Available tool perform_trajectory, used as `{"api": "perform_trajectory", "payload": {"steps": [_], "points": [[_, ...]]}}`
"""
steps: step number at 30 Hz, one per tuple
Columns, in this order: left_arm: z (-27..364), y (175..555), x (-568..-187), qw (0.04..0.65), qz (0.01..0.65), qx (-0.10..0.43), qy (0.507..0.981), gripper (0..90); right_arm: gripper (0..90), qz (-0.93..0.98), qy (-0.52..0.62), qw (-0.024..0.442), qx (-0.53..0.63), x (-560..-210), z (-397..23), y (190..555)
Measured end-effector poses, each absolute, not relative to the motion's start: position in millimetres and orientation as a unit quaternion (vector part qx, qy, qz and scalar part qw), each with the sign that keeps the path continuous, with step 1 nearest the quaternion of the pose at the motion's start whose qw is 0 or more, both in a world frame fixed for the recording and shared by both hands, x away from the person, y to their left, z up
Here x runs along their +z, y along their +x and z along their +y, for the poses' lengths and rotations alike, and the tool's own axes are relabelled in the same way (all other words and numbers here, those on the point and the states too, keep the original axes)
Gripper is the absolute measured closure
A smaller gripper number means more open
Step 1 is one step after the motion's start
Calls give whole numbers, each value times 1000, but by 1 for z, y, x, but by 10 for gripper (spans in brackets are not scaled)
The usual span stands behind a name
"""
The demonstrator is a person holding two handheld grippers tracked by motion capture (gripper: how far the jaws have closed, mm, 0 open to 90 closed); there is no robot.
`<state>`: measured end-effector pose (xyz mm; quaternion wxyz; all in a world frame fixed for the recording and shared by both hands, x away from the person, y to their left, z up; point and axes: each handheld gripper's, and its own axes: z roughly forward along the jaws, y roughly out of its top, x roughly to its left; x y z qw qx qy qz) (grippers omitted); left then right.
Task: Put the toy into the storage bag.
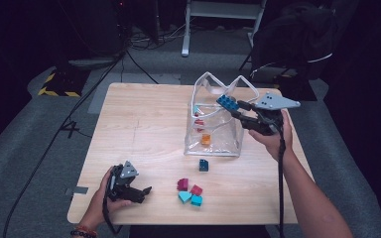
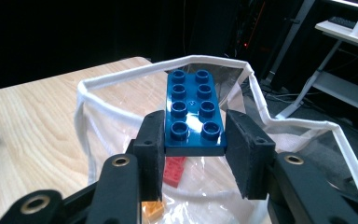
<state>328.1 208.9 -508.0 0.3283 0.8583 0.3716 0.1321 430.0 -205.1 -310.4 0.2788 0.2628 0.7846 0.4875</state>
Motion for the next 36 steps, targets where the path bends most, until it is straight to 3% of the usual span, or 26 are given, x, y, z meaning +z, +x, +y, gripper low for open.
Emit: {"api": "perform_trajectory", "payload": {"steps": [17,31,36], "points": [[209,328,-508,329,371,132,858,17,596,790,304,270,460,-321,-165,480],[209,328,-508,328,372,132,858,17,593,790,305,272,456,-323,-160,480],[209,328,-508,328,371,132,858,17,542,784,310,277,462,-322,-161,479]]}}
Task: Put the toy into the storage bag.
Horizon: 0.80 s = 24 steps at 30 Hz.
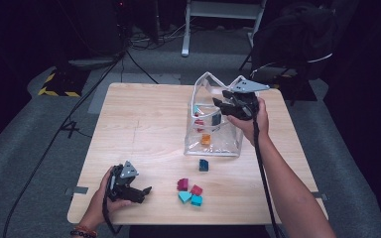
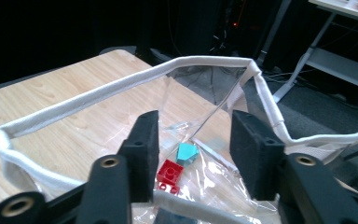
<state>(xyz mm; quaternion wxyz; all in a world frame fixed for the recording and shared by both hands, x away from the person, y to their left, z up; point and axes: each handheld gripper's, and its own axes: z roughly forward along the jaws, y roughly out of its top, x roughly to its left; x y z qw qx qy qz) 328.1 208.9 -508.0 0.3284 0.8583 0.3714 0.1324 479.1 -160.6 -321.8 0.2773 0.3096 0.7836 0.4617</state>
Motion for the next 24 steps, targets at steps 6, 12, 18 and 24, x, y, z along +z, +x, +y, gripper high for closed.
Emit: {"api": "perform_trajectory", "payload": {"steps": [6,12,18,24], "points": [[209,328,-508,328,372,132,858,17,521,778,309,279,471,-318,-167,473],[209,328,-508,329,371,132,858,17,511,775,298,278,482,-310,-175,461],[209,328,-508,328,372,132,858,17,501,783,269,276,487,-306,-185,441],[209,328,-508,328,371,132,858,17,489,781,250,258,511,-309,-200,417]]}}
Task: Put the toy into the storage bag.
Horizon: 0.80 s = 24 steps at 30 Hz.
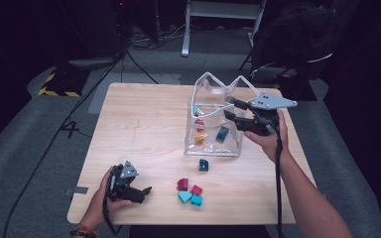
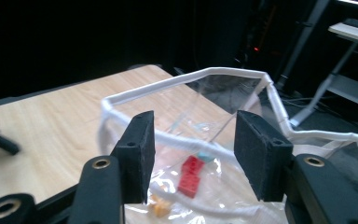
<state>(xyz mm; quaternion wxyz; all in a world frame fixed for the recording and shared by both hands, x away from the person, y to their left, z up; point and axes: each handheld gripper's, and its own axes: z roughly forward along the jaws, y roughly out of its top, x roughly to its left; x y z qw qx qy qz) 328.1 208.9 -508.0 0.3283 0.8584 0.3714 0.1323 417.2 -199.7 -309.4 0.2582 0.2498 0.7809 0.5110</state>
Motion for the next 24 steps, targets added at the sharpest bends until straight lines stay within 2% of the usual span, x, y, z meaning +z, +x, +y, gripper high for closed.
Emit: {"api": "perform_trajectory", "payload": {"steps": [12,24], "points": [[209,328,-508,328,372,132,858,16,472,801,217,220,512,-355,-199,377],[209,328,-508,328,372,132,858,16,423,841,212,160,472,-432,-173,374]]}}
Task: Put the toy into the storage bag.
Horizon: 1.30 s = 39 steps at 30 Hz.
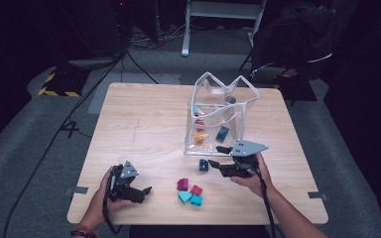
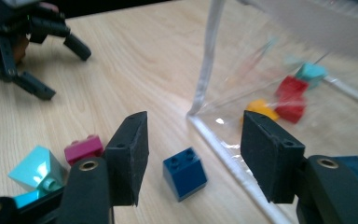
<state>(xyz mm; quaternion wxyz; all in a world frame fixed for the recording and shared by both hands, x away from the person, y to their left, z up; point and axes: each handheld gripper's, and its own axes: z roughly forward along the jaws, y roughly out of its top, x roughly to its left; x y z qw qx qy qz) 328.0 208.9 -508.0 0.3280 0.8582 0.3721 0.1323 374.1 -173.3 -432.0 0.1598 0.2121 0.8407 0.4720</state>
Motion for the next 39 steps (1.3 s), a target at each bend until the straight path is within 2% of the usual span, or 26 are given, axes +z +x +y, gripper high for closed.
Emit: {"api": "perform_trajectory", "payload": {"steps": [7,18,35,39], "points": [[209,328,-508,328,372,132,858,16,399,859,215,127,446,-468,-158,384],[209,328,-508,329,372,132,858,16,381,873,235,124,408,-501,-144,396],[209,328,-508,328,372,132,858,16,378,873,254,121,399,-506,-141,401],[209,328,-508,328,372,132,858,16,445,872,252,121,402,-506,-142,401]]}}
